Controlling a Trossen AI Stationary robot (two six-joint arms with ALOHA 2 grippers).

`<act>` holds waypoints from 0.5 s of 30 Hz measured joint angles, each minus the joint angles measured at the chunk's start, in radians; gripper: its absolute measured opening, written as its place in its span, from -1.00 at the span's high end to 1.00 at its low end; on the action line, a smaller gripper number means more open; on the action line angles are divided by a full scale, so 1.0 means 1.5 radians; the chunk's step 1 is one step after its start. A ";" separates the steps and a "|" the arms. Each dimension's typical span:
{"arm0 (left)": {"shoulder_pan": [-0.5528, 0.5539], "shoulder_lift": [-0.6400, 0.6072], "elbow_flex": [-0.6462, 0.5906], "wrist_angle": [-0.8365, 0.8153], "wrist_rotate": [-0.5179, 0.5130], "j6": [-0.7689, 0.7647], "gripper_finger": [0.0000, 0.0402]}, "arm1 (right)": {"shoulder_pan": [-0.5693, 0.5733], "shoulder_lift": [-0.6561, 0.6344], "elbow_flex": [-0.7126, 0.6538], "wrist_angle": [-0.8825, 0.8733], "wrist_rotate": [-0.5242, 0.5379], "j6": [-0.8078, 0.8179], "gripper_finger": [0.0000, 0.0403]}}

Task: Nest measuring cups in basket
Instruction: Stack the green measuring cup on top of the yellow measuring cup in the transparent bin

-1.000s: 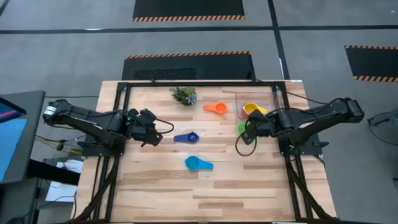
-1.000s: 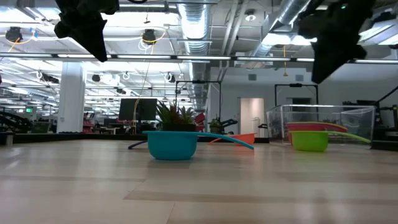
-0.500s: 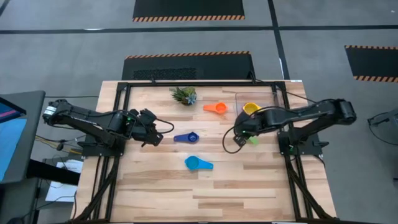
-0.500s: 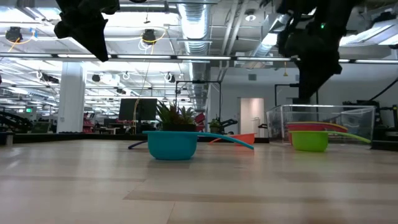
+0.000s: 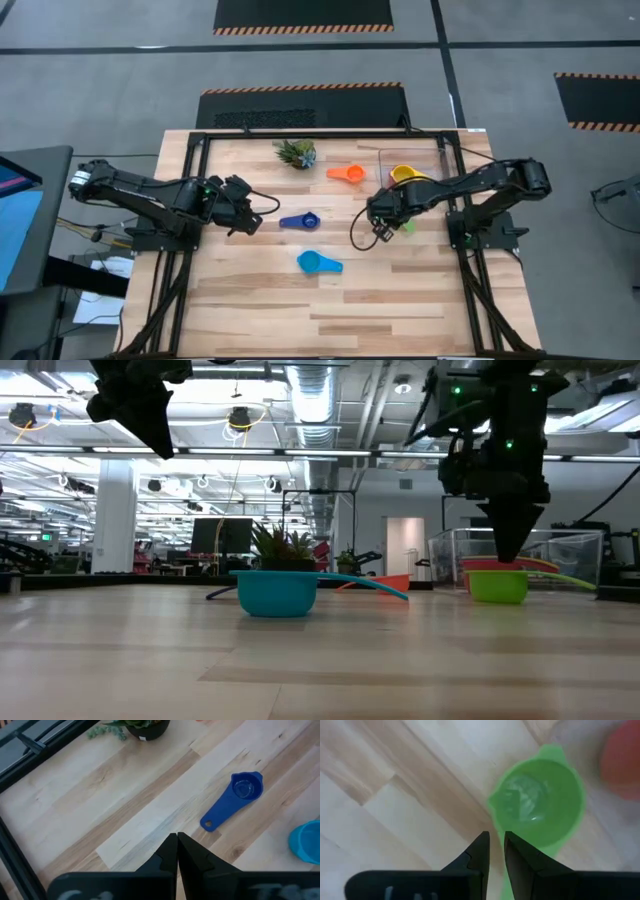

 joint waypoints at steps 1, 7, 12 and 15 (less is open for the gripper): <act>0.000 0.000 0.000 0.000 0.000 0.000 1.00 | -0.001 0.000 0.000 0.001 -0.001 -0.004 0.60; 0.000 0.000 0.000 0.000 0.000 -0.001 1.00 | 0.001 -0.003 0.002 0.012 -0.004 -0.071 0.59; 0.000 0.000 0.000 0.000 0.000 -0.002 1.00 | 0.001 -0.002 0.004 0.021 -0.004 -0.077 0.59; 0.000 0.000 0.000 0.001 0.002 -0.002 1.00 | 0.001 -0.002 0.004 0.024 -0.006 -0.084 0.59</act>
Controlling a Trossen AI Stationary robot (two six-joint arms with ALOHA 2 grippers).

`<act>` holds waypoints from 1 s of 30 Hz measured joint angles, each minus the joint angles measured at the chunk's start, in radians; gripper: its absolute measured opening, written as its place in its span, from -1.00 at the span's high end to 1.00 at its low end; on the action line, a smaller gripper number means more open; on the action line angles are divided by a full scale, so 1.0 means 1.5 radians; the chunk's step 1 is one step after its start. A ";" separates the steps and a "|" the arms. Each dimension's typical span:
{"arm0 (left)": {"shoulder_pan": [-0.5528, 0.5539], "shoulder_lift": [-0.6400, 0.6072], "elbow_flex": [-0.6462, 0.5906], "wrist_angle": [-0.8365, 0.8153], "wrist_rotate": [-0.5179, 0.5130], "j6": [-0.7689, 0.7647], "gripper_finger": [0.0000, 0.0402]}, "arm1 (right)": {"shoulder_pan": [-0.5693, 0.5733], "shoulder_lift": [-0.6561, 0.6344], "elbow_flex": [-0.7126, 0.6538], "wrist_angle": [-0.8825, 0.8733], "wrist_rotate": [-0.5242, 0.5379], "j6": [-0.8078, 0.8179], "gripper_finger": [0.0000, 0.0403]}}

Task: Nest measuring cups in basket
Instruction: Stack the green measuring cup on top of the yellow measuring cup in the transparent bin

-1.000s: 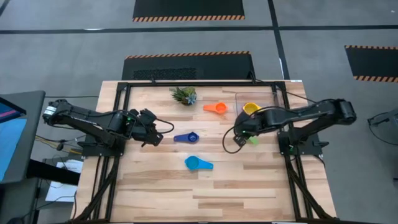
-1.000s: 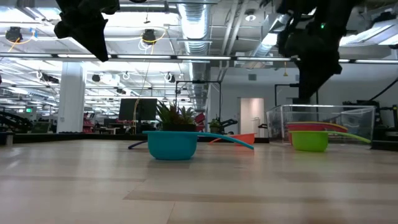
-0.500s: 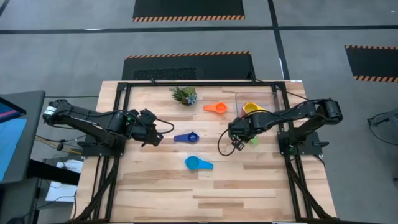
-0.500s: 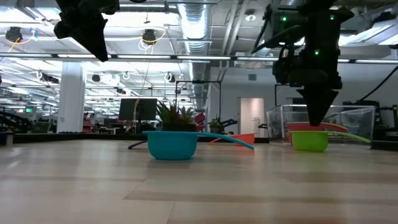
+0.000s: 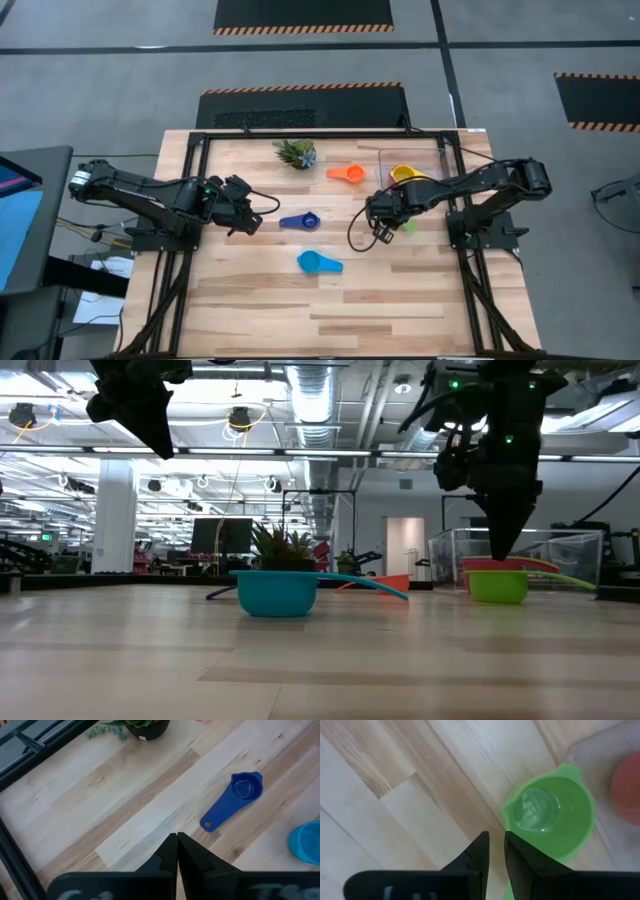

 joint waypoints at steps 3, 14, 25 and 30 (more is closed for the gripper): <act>0.000 0.000 0.000 0.000 0.004 0.000 1.00 | 0.000 0.000 0.000 0.000 0.000 -0.026 0.59; 0.000 0.000 0.000 0.002 0.016 -0.001 1.00 | -0.009 0.001 0.000 0.000 0.015 -0.048 0.59; 0.000 0.000 0.000 0.003 0.016 -0.011 1.00 | -0.008 0.001 0.000 0.000 0.017 -0.081 0.59; 0.000 0.000 0.000 0.003 0.017 -0.012 1.00 | -0.019 0.001 0.000 0.001 0.019 -0.058 0.55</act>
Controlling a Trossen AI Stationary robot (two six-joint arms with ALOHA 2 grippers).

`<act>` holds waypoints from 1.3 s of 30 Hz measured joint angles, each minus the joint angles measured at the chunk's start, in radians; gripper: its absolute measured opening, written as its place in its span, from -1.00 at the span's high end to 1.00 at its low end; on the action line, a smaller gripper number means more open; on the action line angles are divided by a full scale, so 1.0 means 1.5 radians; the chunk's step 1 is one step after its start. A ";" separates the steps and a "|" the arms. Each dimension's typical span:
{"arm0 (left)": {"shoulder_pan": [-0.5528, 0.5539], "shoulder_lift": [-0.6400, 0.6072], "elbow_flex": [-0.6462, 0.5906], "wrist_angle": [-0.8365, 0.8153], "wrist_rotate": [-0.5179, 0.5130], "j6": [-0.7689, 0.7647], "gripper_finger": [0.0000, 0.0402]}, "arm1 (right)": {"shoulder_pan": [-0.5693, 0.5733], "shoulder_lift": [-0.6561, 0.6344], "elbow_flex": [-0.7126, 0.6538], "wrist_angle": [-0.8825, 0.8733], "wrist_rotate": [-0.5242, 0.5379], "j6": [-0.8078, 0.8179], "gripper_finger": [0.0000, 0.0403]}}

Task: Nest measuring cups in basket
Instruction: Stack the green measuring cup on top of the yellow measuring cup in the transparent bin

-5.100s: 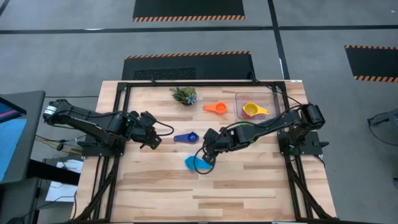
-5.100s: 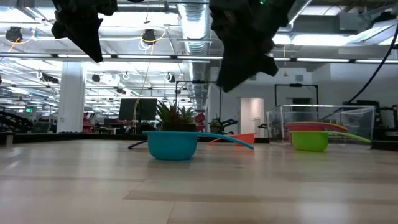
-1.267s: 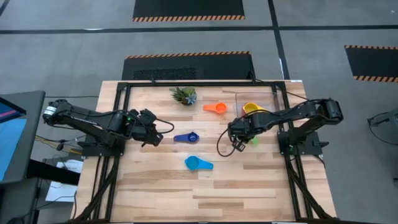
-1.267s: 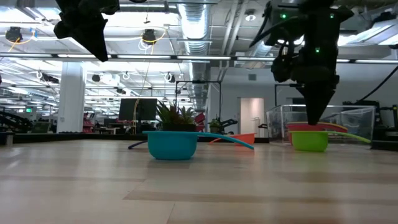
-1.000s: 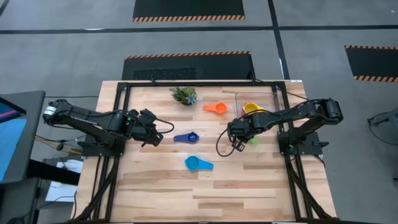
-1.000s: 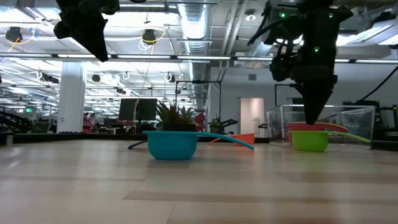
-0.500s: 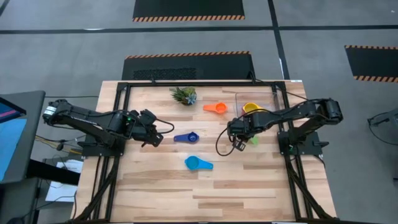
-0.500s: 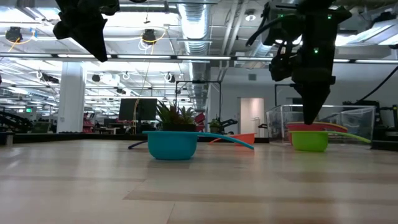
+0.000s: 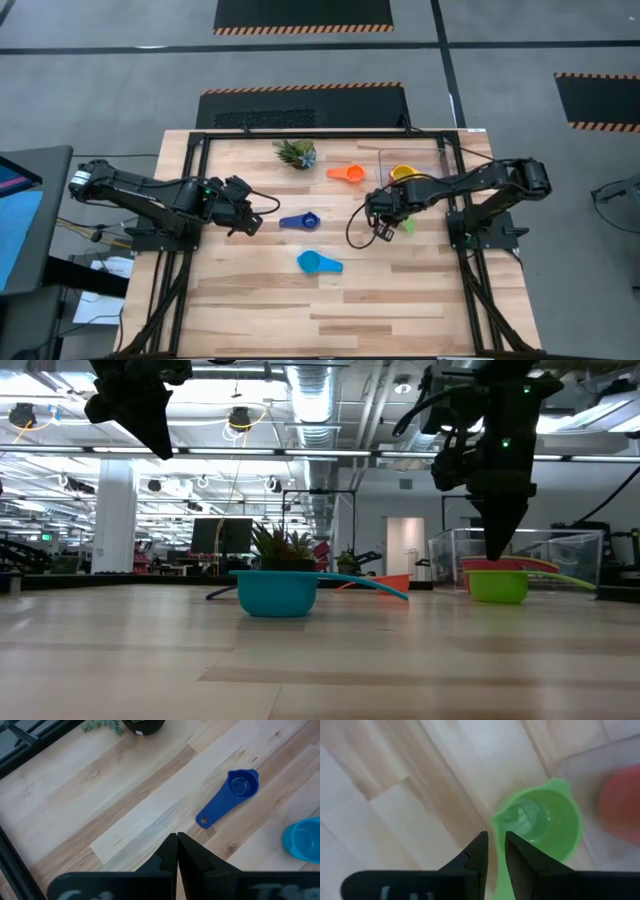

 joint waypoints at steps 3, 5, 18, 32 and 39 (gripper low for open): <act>0.000 0.000 0.000 0.000 0.000 0.000 1.00 | -0.005 0.000 0.000 -0.002 -0.001 0.000 0.42; 0.000 0.000 0.000 0.000 0.000 -0.001 1.00 | -0.009 0.000 0.000 -0.001 -0.001 0.000 0.30; 0.000 0.000 0.000 0.000 0.000 -0.001 1.00 | -0.011 0.018 -0.005 -0.001 -0.006 0.000 -0.16; 0.000 0.000 0.000 0.002 0.000 -0.001 1.00 | -0.011 0.130 -0.003 -0.013 0.000 0.001 -0.11; 0.000 0.000 0.000 0.005 0.000 -0.001 1.00 | -0.011 0.131 0.007 0.002 -0.005 0.000 0.01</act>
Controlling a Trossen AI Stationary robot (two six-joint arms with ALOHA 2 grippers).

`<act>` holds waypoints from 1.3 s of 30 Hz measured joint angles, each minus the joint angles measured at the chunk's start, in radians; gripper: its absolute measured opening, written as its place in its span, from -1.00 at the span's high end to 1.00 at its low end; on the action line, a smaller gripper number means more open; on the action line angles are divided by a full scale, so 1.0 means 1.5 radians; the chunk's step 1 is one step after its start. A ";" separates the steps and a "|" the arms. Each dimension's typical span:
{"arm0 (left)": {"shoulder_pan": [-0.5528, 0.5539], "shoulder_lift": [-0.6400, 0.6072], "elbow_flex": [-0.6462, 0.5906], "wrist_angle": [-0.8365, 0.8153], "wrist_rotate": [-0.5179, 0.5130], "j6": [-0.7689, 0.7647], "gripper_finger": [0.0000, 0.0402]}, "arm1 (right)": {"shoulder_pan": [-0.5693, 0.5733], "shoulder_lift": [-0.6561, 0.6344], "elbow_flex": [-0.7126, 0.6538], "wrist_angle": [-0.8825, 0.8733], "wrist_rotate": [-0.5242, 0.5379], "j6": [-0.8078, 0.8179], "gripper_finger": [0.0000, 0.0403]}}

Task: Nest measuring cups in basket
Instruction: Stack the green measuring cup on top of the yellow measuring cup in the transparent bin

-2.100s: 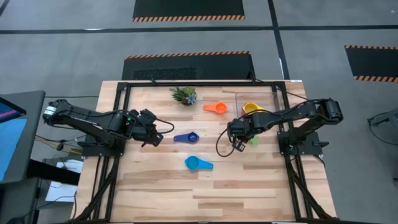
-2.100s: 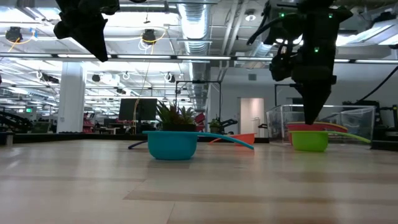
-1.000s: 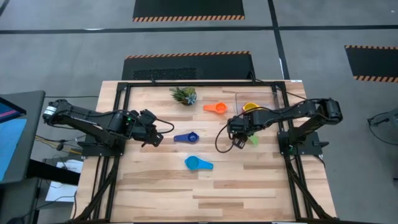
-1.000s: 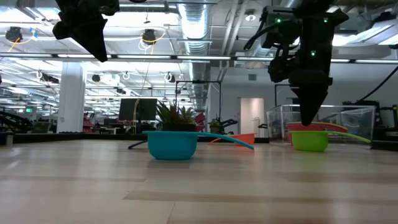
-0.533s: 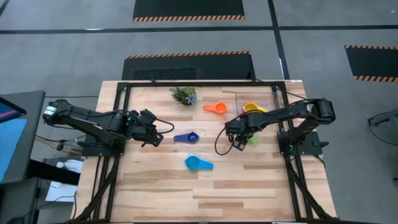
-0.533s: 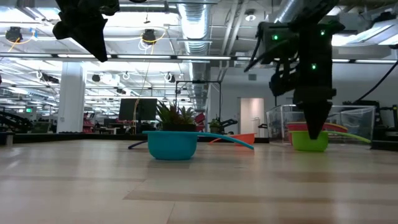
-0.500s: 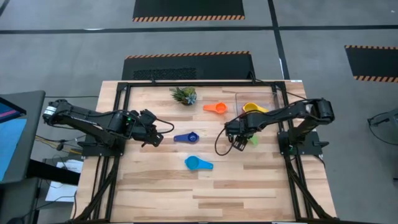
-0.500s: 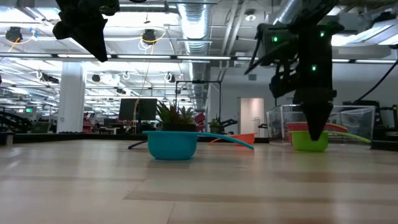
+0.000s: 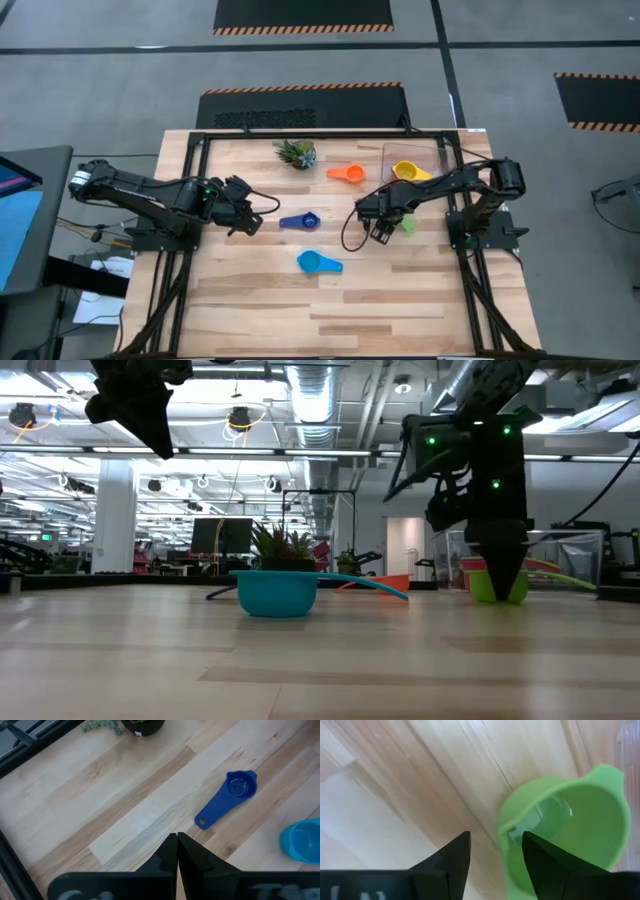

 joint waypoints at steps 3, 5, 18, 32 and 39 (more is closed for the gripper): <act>0.000 0.000 0.000 0.008 0.000 0.000 1.00 | 0.000 0.000 0.000 0.007 0.000 0.000 0.04; 0.000 0.000 0.000 0.010 0.000 0.000 1.00 | 0.000 0.000 0.000 0.015 -0.001 0.000 0.06; 0.000 0.000 0.000 0.009 0.000 0.000 1.00 | 0.000 0.000 0.000 0.015 -0.007 0.053 0.65; 0.000 0.000 0.000 0.007 -0.002 0.014 1.00 | 0.102 -0.049 0.202 -0.112 -0.005 0.037 0.94; 0.000 0.000 0.000 0.007 -0.003 0.014 1.00 | 0.136 -0.093 0.359 -0.327 0.227 -0.002 0.96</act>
